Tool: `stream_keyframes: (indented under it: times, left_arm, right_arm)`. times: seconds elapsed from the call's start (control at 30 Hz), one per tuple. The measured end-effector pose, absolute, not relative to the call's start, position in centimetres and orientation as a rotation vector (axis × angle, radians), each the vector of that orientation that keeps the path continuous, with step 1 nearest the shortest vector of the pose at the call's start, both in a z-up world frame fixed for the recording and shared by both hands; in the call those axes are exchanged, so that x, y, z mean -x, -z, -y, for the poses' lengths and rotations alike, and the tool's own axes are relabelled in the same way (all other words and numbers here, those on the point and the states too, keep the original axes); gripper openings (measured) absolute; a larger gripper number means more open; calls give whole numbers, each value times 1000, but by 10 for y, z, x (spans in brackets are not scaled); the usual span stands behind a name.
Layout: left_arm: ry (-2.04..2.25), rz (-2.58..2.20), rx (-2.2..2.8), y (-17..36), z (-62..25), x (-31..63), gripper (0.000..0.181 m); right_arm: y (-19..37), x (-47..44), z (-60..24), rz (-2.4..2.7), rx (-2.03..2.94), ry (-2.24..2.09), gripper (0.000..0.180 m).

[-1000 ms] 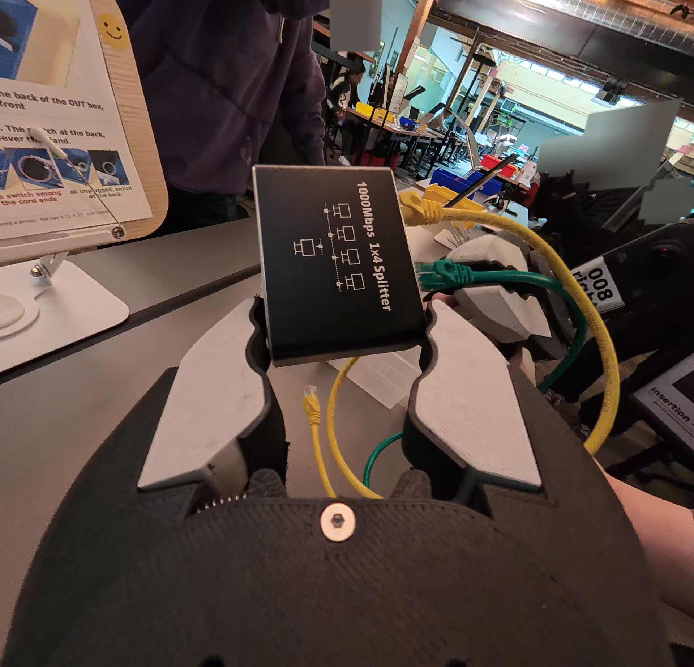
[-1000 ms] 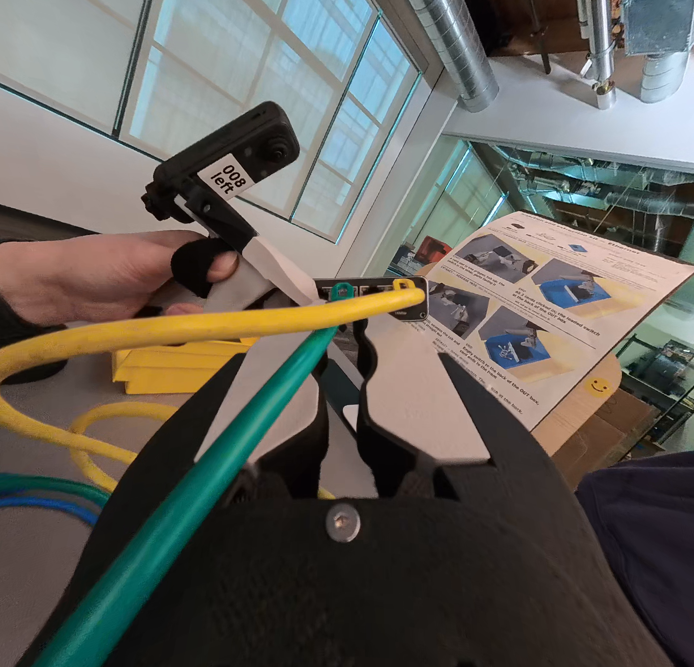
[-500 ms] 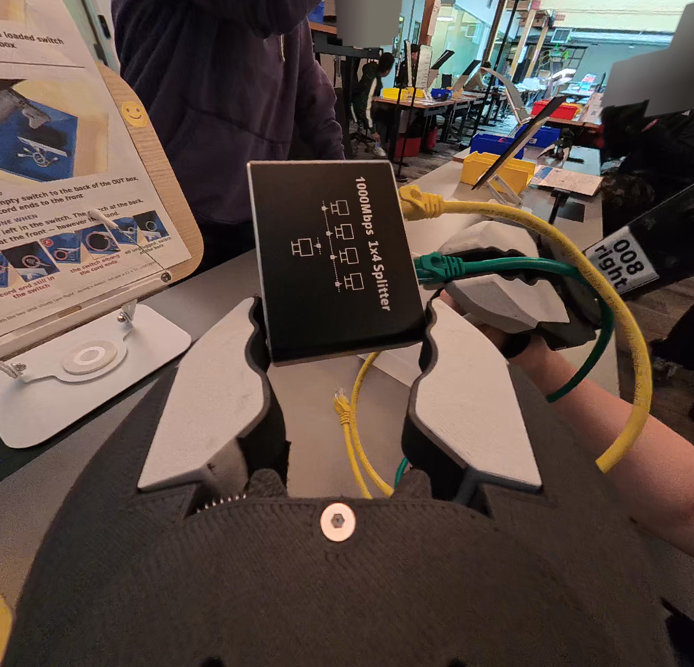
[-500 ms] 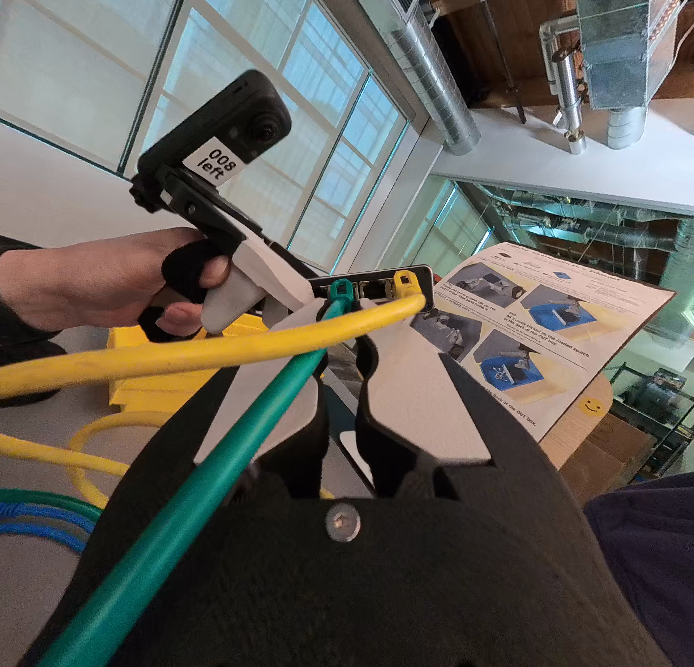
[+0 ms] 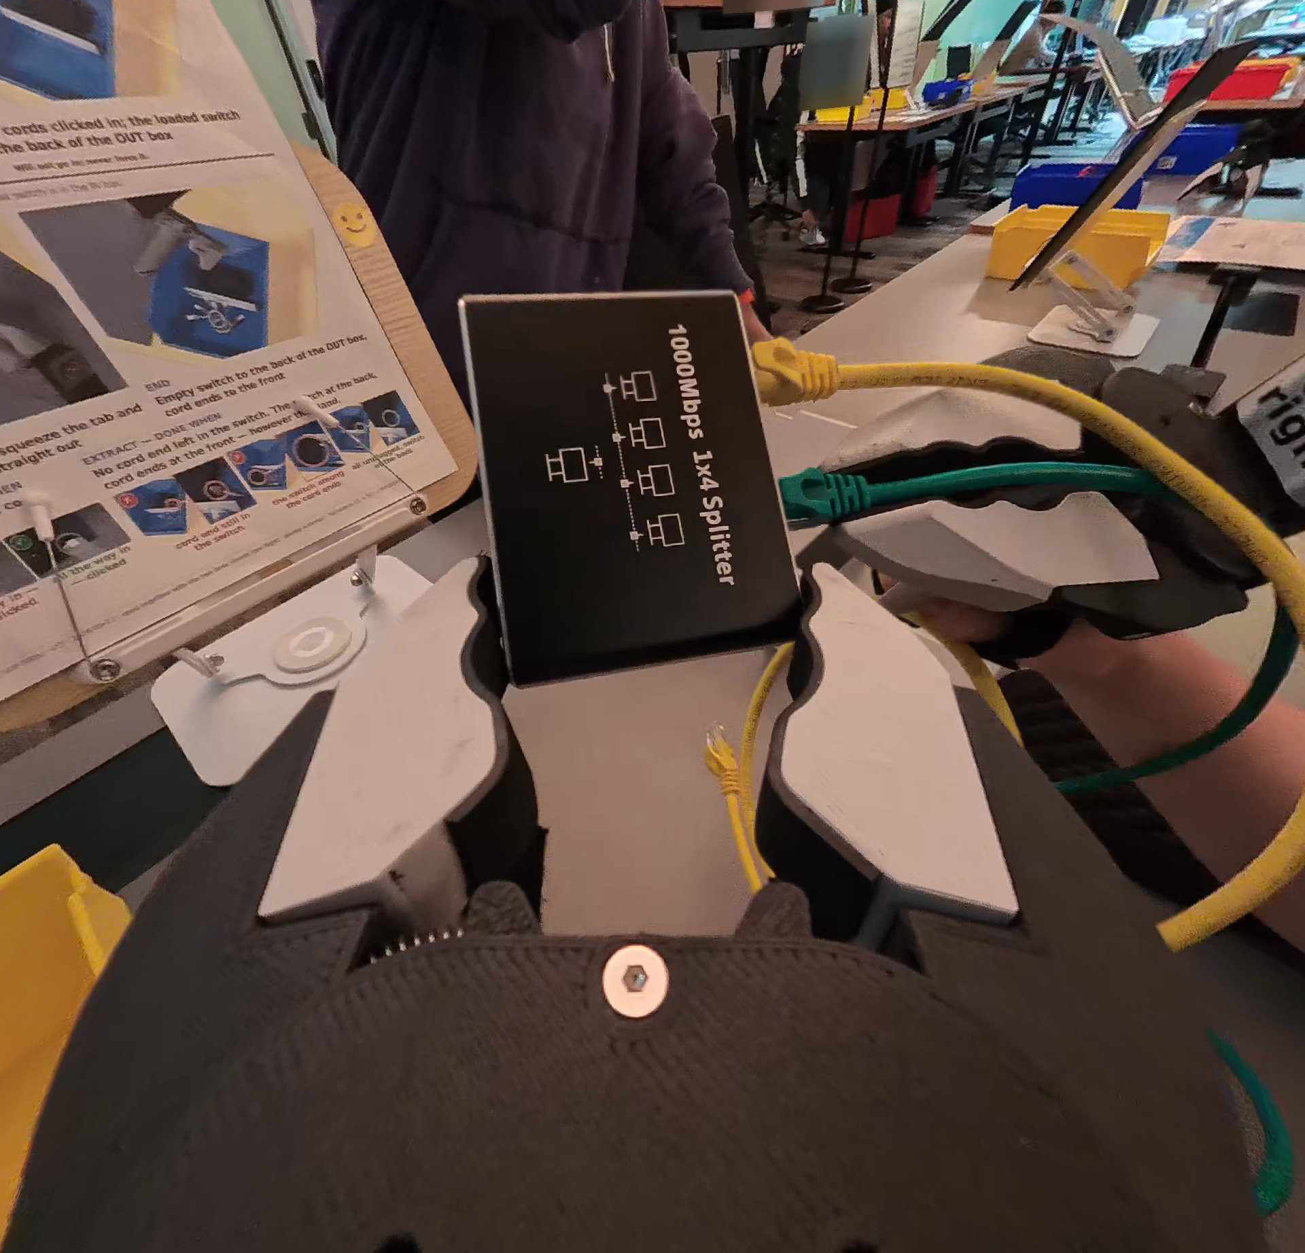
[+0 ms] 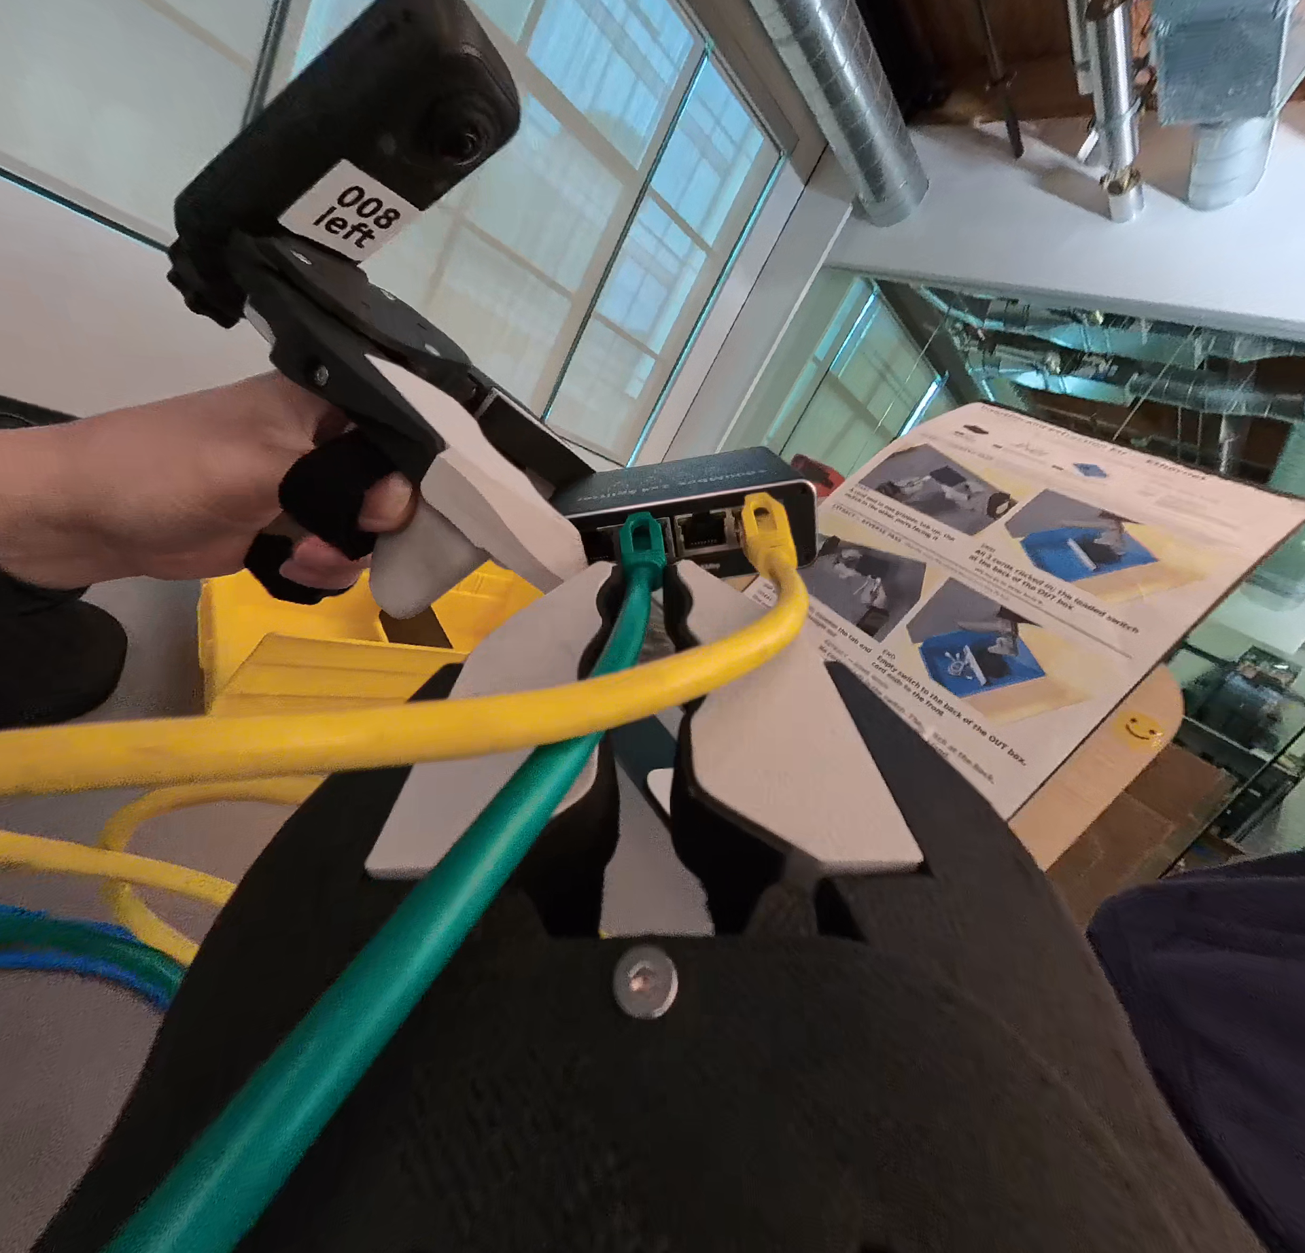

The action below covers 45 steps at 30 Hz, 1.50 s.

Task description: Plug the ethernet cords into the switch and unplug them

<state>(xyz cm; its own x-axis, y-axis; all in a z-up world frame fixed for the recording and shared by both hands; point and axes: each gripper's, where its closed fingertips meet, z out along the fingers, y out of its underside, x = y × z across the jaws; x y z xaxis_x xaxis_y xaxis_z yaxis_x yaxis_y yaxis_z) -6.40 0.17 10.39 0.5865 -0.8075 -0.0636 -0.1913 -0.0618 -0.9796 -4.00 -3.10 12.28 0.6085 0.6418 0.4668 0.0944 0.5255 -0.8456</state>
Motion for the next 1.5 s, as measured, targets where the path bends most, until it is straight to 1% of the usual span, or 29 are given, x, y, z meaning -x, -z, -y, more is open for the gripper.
stream_keyframes:
  times: [0.13,0.23,0.37,0.47,0.57,0.63,0.83,1.03,1.27,1.3,1.37,1.43,1.47,1.5]
  left_arm:
    - [659,-839,1584,-98,-7,63,79]
    - [689,-759,1562,-100,-12,74,79]
    - [687,-737,1664,-82,-28,95,79]
    - [597,-703,1812,-52,-46,112,79]
    - [486,-631,1988,-7,-63,122,79]
    - [518,-558,2075,20,-67,119,79]
    - [473,-488,2275,92,-71,108,79]
    - [365,-528,2447,141,-58,99,79]
    - [488,-522,2426,147,-56,89,82]
    - [527,-530,2406,143,-54,87,86]
    - [528,-556,2355,130,-51,92,100]
    - [488,-633,2318,115,-39,104,107]
    - [486,-708,2302,110,-26,108,103]
    - [479,-780,2300,107,-10,114,95]
  right_arm:
    - [-116,37,25,890,1014,-376,13]
    - [-108,19,20,861,1048,-330,13]
    - [-79,-20,12,824,1213,-275,13]
    - [-70,-59,15,737,1285,-191,13]
    - [-75,-82,33,654,1286,-188,13]
    - [-75,-87,44,618,1297,-205,13]
    - [-46,-51,74,730,1399,-212,13]
    - [-18,-24,90,800,1437,-200,13]
    - [0,-23,86,774,1478,-261,13]
    - [0,-24,87,774,1477,-258,13]
    - [2,-25,89,775,1478,-255,13]
    - [5,-25,93,780,1478,-261,13]
    - [6,-25,96,782,1477,-263,13]
    - [8,-25,99,789,1476,-263,13]
